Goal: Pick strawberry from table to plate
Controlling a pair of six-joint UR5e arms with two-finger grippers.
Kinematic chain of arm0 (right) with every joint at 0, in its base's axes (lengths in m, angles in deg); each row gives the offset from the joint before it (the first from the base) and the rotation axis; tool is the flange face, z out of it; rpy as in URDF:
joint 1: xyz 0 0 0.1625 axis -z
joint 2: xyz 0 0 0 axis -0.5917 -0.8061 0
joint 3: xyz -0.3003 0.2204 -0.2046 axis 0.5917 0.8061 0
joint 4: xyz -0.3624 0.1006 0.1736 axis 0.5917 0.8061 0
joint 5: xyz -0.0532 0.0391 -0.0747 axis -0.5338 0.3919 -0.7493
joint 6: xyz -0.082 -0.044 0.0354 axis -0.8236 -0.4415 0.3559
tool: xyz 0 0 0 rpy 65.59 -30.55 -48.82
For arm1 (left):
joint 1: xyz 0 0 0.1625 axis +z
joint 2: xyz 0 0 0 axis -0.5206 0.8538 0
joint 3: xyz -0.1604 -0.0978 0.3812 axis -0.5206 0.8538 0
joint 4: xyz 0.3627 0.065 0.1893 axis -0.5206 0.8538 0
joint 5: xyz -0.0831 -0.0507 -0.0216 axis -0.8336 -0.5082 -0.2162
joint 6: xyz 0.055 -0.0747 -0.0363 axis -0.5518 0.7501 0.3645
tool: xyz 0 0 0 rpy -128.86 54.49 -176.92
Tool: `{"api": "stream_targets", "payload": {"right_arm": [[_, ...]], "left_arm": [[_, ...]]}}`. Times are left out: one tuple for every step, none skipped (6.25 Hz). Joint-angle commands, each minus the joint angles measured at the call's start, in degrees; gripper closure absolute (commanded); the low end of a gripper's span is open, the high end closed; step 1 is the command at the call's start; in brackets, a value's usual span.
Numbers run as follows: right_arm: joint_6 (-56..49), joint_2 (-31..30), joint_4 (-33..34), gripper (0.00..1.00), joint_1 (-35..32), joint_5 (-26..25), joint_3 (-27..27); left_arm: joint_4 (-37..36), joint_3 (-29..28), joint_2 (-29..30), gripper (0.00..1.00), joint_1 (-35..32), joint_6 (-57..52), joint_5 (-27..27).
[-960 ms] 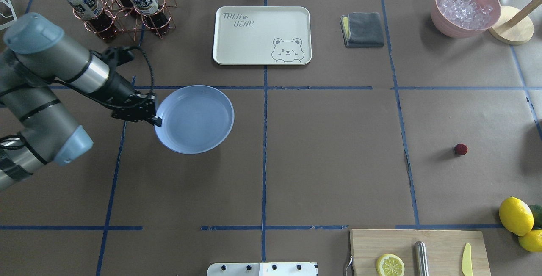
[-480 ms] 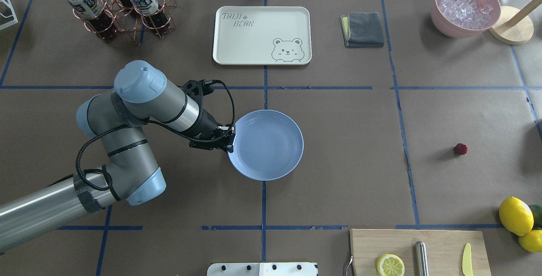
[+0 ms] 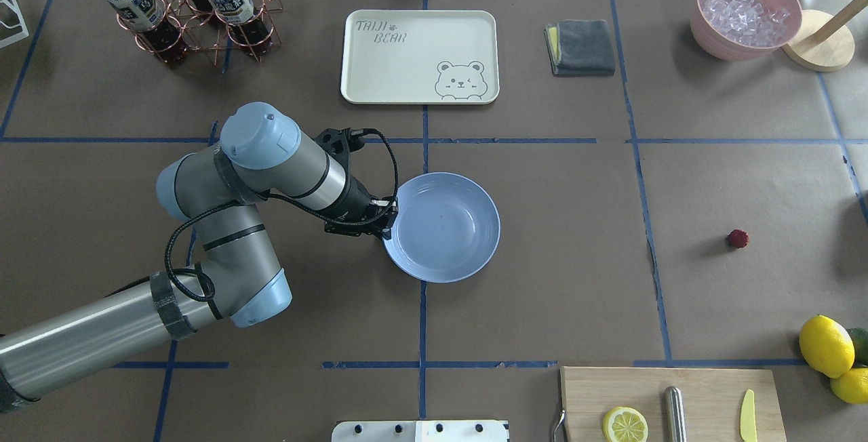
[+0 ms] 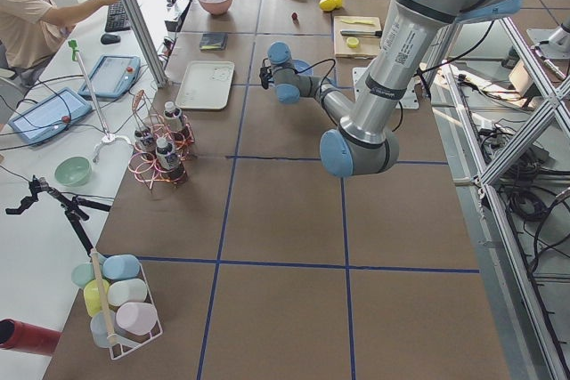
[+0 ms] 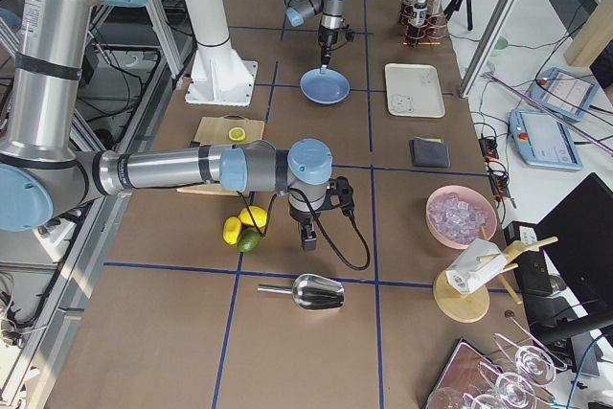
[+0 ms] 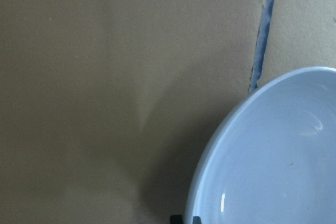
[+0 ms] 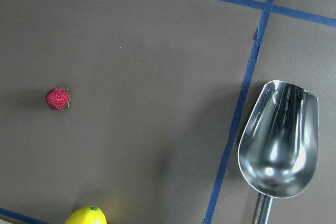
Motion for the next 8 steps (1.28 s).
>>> {"api": "stream_targets", "payload": {"right_arm": [[0.9, 0.3, -0.1, 0.00, 0.0, 2.4, -0.1], [3.3, 0.5, -0.2, 0.00, 0.5, 3.5, -0.3], [5.5, 0.4, -3.7, 0.00, 1.4, 6.2, 0.0], [13.6, 0.4, -7.4, 0.00, 4.4, 6.0, 0.1], [22.5, 0.3, -13.0, 0.00, 9.1, 5.5, 0.1], [29.2, 0.1, -18.8, 0.00, 14.8, 2.5, 0.3], [37.7, 0.2, -23.6, 0.00, 21.5, -2.6, 0.3], [47.5, 0.4, -30.0, 0.00, 28.5, -9.3, 0.6]], "left_arm": [[0.0, -0.2, -0.2, 1.00, -0.1, 0.0, 1.1], [0.0, -0.1, -0.8, 1.00, -0.2, -0.1, 1.1], [0.0, 0.0, -1.0, 1.00, -0.3, -0.2, 1.2], [0.0, 0.1, -1.7, 0.57, -0.3, -0.5, 1.1], [0.0, 1.2, -1.9, 0.25, -0.3, 0.1, 1.1], [-0.1, 2.4, -2.3, 0.06, -0.3, 0.2, 1.2], [-0.3, 6.3, -4.4, 0.04, -0.5, 0.8, 1.5], [-0.4, 11.0, -7.3, 0.01, -1.5, 0.8, 1.6]]}}
